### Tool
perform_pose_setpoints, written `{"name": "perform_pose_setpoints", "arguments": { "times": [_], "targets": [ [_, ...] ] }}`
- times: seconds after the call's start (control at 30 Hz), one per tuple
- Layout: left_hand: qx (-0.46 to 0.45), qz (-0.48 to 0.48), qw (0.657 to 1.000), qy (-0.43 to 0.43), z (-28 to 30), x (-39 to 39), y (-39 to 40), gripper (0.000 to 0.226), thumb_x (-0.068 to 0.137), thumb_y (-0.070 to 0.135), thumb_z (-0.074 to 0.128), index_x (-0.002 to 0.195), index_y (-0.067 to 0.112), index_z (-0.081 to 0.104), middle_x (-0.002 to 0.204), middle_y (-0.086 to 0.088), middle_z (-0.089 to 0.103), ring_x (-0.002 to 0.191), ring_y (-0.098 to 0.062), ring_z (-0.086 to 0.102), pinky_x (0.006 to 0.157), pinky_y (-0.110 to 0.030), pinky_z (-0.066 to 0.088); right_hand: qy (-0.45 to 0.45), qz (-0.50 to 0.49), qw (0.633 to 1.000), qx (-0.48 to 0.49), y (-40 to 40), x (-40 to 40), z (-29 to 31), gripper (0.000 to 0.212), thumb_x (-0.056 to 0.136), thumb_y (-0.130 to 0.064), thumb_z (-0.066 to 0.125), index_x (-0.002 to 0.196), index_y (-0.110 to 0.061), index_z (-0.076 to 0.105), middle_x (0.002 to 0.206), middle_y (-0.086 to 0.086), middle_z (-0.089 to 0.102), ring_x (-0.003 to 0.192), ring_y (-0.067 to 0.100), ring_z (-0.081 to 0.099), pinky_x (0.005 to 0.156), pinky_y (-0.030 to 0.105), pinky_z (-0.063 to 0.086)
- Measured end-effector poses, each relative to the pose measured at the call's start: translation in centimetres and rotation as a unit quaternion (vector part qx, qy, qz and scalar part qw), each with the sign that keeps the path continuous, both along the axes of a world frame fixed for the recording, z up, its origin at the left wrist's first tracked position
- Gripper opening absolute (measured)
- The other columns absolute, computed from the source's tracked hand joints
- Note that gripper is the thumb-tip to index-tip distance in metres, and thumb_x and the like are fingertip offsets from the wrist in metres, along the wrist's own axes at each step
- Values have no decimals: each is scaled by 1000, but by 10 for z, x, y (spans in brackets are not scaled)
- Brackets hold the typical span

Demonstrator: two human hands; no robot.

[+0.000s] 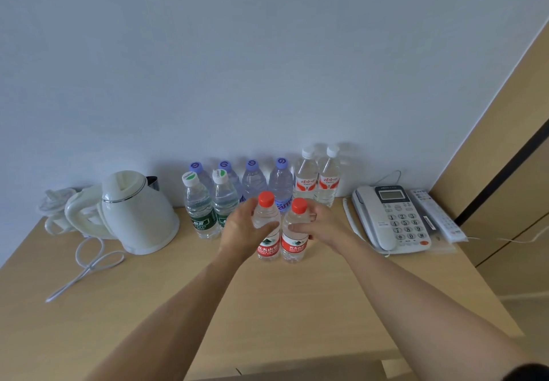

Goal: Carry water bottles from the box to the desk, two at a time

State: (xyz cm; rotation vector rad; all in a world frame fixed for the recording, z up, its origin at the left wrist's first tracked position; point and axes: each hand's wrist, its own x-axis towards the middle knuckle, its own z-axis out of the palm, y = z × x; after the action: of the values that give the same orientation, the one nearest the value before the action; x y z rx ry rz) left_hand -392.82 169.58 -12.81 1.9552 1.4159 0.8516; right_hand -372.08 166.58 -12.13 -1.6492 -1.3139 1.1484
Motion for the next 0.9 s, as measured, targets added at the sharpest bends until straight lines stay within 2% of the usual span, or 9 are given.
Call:
{"name": "perform_pose_setpoints", "arguments": {
  "times": [0.1,0.2,0.3,0.37,0.57,0.77,0.9],
  "targets": [
    [97,19,993,63,17,3,-1,48,76,38,84,117,22,65,100,7,64,93,-14,58,75,-30,46,-50,6,999,16,5,-1,7,53,73,-21,88,119,-30,63,121,-9,67,118,14,59,101,41,49],
    [141,16,985,100,31,1,0,43,77,40,84,111,21,67,93,7,66,90,-18,58,78,-34,48,-81,9,996,30,5,-1,8,52,73,-23,88,117,-29,62,118,-10,67,114,14,59,97,35,48],
    [151,25,976,153,42,-2,3,39,74,43,85,104,24,69,75,13,50,82,-19,51,77,-32,39,-93,2,995,36,3,0,6,46,73,-26,87,112,-27,62,114,-9,66,109,15,58,93,35,49],
    [151,34,972,179,47,-2,6,38,72,46,86,101,25,69,73,13,40,79,-16,42,77,-30,34,-98,3,995,38,1,0,5,45,74,-27,87,111,-24,63,111,-8,67,107,16,59,92,35,49],
    [123,51,963,233,50,2,16,42,72,53,83,104,31,69,88,1,51,86,-21,46,80,-29,36,-110,6,993,40,-3,0,6,46,73,-28,87,111,-24,62,100,-16,63,98,12,58,77,25,43],
    [132,51,947,288,58,5,30,41,76,57,79,106,32,69,91,1,64,95,-21,54,91,-32,37,-119,8,992,41,-3,0,2,50,75,-28,86,117,-21,60,112,-6,65,106,18,58,86,30,45],
    [143,58,939,307,62,8,37,37,76,52,80,101,28,69,82,2,52,87,-21,50,87,-33,34,-128,6,991,43,-2,0,-1,51,74,-29,85,118,-22,59,115,-4,65,107,19,59,92,36,49]
  ]
}}
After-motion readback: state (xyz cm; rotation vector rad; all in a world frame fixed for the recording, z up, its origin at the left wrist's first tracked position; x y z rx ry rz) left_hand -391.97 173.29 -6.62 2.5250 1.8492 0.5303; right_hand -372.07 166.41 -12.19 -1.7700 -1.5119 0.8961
